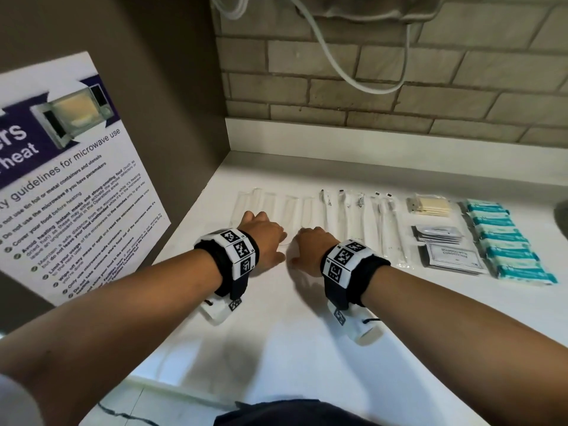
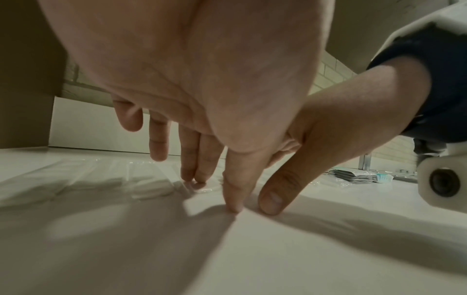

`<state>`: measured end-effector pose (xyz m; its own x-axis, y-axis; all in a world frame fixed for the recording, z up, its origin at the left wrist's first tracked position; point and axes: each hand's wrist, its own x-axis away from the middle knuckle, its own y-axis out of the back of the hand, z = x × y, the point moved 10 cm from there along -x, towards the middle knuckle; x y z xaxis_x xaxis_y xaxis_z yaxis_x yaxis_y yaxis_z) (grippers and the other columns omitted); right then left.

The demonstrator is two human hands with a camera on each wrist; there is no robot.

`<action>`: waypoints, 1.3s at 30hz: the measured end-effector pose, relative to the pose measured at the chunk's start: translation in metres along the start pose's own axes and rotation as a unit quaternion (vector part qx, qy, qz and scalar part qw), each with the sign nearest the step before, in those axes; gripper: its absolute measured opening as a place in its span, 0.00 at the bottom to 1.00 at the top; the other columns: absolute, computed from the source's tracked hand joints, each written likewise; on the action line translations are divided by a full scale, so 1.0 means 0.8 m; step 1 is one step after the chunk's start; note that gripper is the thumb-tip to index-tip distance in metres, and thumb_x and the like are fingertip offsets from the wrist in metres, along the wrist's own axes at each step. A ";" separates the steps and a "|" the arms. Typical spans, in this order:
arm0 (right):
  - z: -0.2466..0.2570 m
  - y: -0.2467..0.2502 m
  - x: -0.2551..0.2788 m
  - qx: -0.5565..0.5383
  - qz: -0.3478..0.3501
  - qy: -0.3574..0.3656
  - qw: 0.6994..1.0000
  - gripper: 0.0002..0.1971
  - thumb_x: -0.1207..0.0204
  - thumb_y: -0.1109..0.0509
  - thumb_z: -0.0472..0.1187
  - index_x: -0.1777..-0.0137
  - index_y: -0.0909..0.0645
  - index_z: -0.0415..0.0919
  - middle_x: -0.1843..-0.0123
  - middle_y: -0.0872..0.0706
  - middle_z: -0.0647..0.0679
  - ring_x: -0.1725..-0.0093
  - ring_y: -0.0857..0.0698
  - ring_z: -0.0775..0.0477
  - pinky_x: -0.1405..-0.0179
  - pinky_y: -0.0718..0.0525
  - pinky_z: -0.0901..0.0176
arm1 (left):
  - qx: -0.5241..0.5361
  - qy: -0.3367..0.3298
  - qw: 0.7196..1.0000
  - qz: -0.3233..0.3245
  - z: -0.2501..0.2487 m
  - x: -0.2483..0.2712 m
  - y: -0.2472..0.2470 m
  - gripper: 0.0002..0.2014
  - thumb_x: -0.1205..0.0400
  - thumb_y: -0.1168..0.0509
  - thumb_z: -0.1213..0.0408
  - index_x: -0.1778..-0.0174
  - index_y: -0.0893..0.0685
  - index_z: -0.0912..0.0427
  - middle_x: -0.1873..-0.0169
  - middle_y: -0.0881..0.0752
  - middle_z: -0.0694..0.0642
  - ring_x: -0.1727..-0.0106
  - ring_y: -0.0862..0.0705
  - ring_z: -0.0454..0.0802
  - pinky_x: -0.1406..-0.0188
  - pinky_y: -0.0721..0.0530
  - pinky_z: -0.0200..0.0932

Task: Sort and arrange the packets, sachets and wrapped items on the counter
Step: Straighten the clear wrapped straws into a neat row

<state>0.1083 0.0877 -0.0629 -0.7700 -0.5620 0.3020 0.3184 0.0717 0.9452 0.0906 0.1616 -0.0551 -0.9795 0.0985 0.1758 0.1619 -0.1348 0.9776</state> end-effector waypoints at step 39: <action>-0.006 -0.011 -0.008 -0.030 0.003 -0.001 1.000 0.24 0.23 0.33 0.52 0.32 0.24 0.38 0.36 0.21 0.41 0.37 0.20 0.40 0.43 0.18 0.49 | 0.005 0.006 1.000 0.024 0.003 -0.003 0.000 0.15 0.23 0.42 0.43 0.63 0.25 0.51 0.54 0.16 0.49 0.39 0.28 0.56 0.41 0.32 0.54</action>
<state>0.1127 0.0867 -0.0737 -0.7683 -0.5607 0.3086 0.3565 0.0257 0.9340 0.0929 0.1640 -0.0550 -0.9721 0.0796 0.2207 0.2095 -0.1293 0.9692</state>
